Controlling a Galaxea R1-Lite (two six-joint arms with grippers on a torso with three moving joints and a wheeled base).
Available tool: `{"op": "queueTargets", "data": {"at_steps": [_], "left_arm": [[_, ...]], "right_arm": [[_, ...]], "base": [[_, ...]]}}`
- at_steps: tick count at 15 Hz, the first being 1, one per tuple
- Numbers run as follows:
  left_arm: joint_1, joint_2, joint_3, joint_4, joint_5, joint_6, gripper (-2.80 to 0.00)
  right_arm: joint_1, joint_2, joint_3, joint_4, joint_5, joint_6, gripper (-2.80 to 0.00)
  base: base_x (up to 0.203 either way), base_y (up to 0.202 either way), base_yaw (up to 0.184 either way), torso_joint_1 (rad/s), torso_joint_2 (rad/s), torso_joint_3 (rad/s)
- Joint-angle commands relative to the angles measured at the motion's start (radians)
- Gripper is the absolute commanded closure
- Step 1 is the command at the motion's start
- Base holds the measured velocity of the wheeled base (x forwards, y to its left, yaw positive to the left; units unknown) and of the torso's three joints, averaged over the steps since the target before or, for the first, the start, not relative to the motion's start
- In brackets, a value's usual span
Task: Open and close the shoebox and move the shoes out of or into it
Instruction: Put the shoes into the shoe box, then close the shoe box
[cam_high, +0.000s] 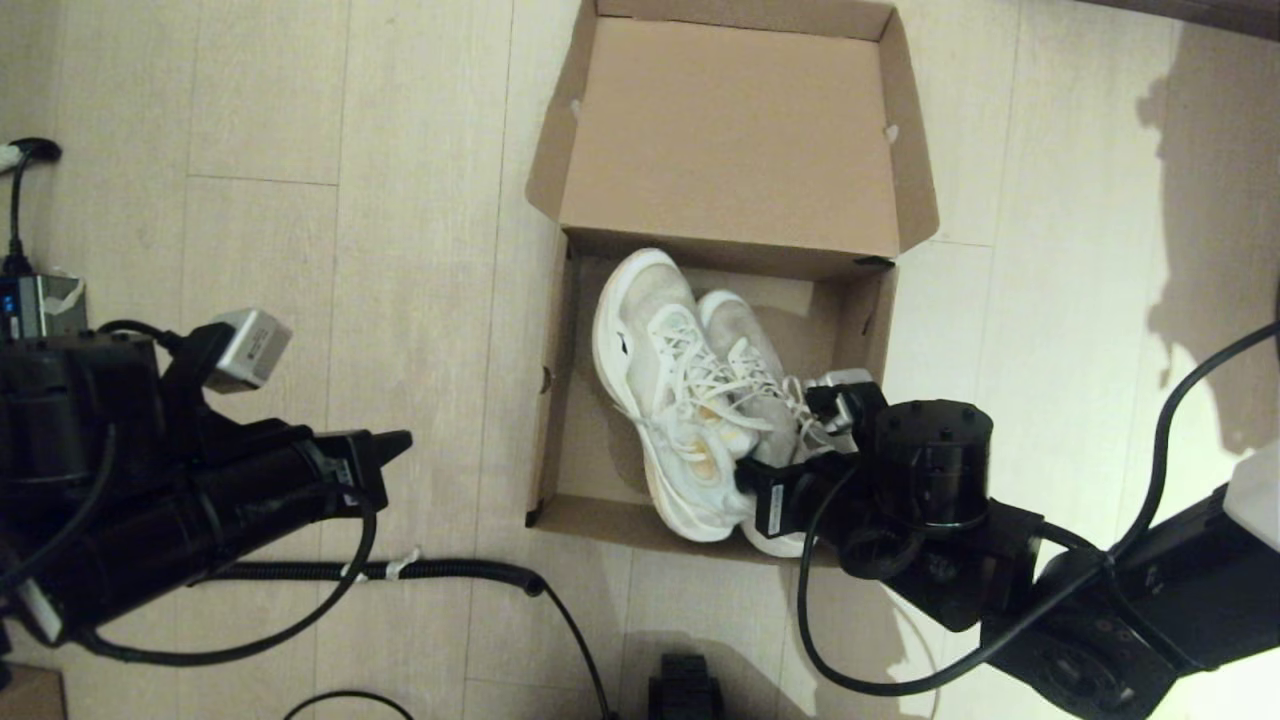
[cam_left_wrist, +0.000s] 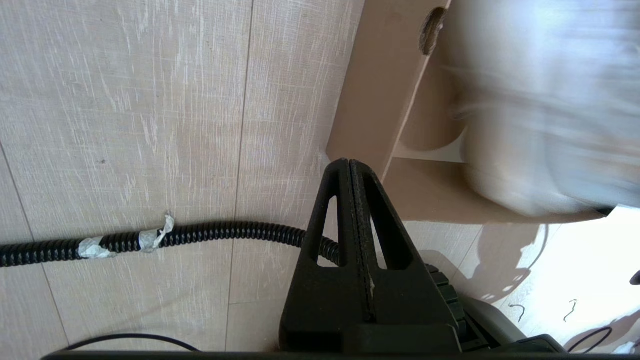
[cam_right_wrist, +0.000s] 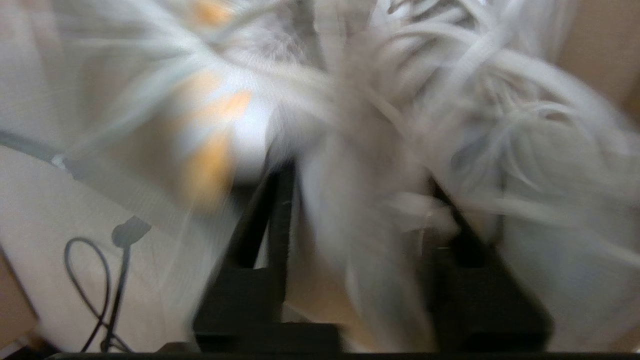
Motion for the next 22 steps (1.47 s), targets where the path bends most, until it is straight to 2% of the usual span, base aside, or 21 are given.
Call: {"op": "queueTargets", "data": {"at_steps": [1,5,9,12,15,16,19,22], "left_arm": [[0.0,-0.005,0.0,-0.003,0.0,-0.002,0.0],[0.0,-0.022,0.009,-0.002,0.0,-0.002,0.0],[-0.006,0.041,-0.016,0.0,-0.007,-0.002,0.0],[-0.007,0.202,-0.102,-0.013,-0.006,-0.016,0.0],[-0.005,0.378,-0.185,-0.122,0.025,-0.034,0.0],[0.0,0.434,-0.206,-0.19,0.058,-0.036,0.0],[0.019,0.545,-0.27,-0.356,0.124,-0.041,0.0],[-0.009,0.619,-0.332,-0.415,0.136,-0.058,0.0]], "right_arm": [[0.0,0.007,0.001,-0.003,-0.004,0.002,-2.8],[0.001,-0.016,0.005,-0.002,-0.031,0.002,-2.8],[-0.018,-0.162,0.02,0.038,-0.061,0.001,-2.8],[-0.126,-0.265,-0.01,0.118,-0.071,-0.001,-2.8],[-0.24,-0.301,-0.056,0.186,-0.07,-0.016,-2.8],[-0.267,-0.303,-0.069,0.202,-0.071,-0.016,0.0],[-0.292,-0.273,-0.063,0.213,-0.071,-0.009,0.0],[-0.307,-0.266,-0.039,0.212,-0.073,-0.015,0.0]], "base": [[0.0,0.0,0.0,0.0,0.0,0.0],[0.0,0.0,0.0,0.0,0.0,0.0],[0.0,0.0,0.0,0.0,0.0,0.0],[0.0,0.0,0.0,0.0,0.0,0.0],[0.0,0.0,0.0,0.0,0.0,0.0],[0.0,0.0,0.0,0.0,0.0,0.0],[0.0,0.0,0.0,0.0,0.0,0.0],[0.0,0.0,0.0,0.0,0.0,0.0]]}}
